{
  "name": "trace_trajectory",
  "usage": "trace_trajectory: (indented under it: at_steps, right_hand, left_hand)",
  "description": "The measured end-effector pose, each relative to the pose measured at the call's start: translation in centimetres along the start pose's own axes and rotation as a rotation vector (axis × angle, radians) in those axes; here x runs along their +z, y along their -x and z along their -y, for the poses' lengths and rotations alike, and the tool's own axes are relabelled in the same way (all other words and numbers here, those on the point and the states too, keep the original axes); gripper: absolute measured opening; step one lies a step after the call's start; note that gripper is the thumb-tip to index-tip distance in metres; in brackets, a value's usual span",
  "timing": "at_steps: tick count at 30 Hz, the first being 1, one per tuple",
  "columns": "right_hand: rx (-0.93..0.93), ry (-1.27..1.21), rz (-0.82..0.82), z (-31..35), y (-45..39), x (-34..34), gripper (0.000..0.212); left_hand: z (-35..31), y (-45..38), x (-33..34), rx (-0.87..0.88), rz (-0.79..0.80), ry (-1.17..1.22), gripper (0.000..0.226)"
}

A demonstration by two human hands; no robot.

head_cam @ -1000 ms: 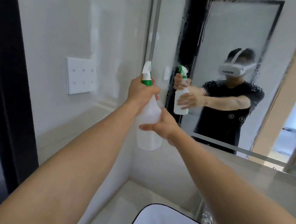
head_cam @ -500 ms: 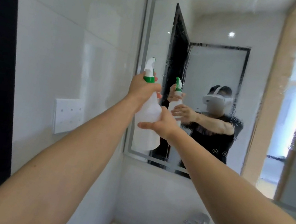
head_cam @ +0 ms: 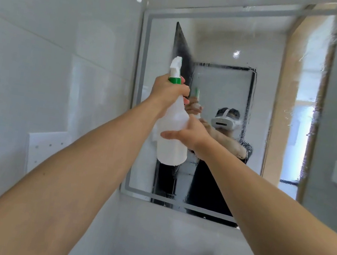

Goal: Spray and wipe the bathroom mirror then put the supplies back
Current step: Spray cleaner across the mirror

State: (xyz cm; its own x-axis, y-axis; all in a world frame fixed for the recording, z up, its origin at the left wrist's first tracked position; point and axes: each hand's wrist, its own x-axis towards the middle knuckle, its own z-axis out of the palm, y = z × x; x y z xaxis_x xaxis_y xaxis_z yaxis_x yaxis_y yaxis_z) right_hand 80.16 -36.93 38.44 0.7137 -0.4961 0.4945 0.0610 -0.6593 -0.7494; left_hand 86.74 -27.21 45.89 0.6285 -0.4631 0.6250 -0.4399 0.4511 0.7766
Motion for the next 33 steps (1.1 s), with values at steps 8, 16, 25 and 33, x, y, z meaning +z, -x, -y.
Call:
trace_trajectory:
  at_steps: [8,16,25,33]
  right_hand:
    - [0.037,0.029,-0.130,-0.5,1.3,-5.6,0.098]
    - [0.053,0.026,-0.182,-2.2,4.4,-12.4,0.094]
    - [0.149,0.080,-0.244,-3.7,7.4,-18.5,0.090]
    - [0.185,0.123,-0.336,-4.3,10.1,-23.5,0.100]
  left_hand:
    - [-1.4,-0.2,5.8,0.039,0.160,0.084,0.036]
    - [-1.3,0.2,13.5,0.031,0.213,0.162,0.033]
    - [-2.3,2.4,20.1,0.026,0.254,0.169,0.024]
    - [-3.7,4.2,25.0,0.022,0.382,0.276,0.029]
